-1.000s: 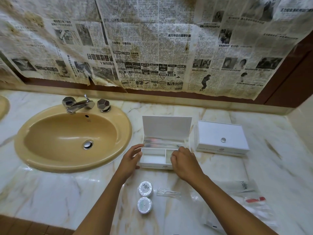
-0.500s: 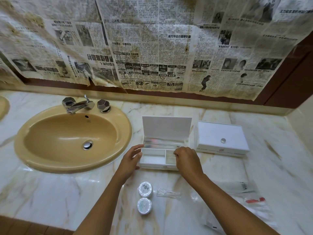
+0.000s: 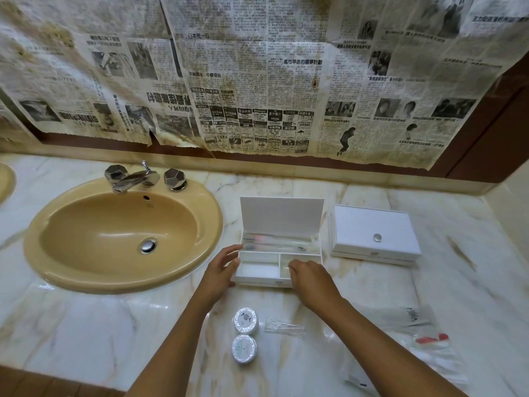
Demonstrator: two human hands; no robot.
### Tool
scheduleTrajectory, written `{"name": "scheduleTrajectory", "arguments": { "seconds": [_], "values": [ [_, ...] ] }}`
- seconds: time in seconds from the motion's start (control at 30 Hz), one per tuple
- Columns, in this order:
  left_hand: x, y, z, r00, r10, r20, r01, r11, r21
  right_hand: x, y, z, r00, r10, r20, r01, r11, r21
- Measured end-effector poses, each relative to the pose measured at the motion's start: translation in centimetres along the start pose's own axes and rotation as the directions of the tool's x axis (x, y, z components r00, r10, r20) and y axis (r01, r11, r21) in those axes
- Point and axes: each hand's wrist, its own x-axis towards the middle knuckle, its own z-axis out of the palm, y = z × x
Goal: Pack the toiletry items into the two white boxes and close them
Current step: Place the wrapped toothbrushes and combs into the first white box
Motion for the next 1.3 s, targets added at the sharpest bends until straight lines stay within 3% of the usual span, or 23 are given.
{"name": "scheduleTrajectory", "arguments": {
  "seconds": [0.13,0.3,0.37,0.5,0.6,0.73,1.17,1.3],
  "values": [
    [-0.1,0.0,0.0,1.000,0.003,0.002,-0.003,1.000,0.002,-0.2,-0.1,-0.1,1.000,-0.021,-0.013,0.021,1.000,0.003],
    [0.0,-0.1,0.0,1.000,0.000,0.002,-0.001,1.000,0.001,-0.8,-1.0,-0.6,0.963,-0.115,-0.245,0.151,0.979,0.136],
    [0.0,-0.1,0.0,1.000,0.003,0.000,-0.003,1.000,0.001,-1.3,-1.4,-0.6,0.948,-0.161,-0.273,0.217,0.958,0.188],
    [0.0,-0.1,0.1,1.000,0.005,-0.005,-0.005,1.000,0.001,-2.2,-2.3,-0.3,0.971,-0.237,-0.013,0.236,0.958,0.163],
    [0.0,-0.1,0.1,1.000,0.003,-0.005,-0.003,1.000,0.005,-2.6,-2.2,0.7,0.956,-0.210,0.206,0.199,0.977,0.074],
    [-0.1,0.0,0.2,1.000,-0.005,-0.009,0.005,1.000,0.007,-3.3,-1.5,1.8,0.915,-0.171,0.366,0.192,0.981,-0.021],
    [-0.1,0.0,0.2,1.000,-0.006,-0.006,0.007,1.000,0.003,-3.5,-1.3,2.3,0.934,-0.150,0.323,0.169,0.985,-0.030],
    [-0.1,-0.1,0.1,1.000,-0.005,-0.002,0.005,1.000,0.003,-3.1,-1.6,1.8,0.961,-0.185,0.204,0.175,0.983,0.063]
  ]
}}
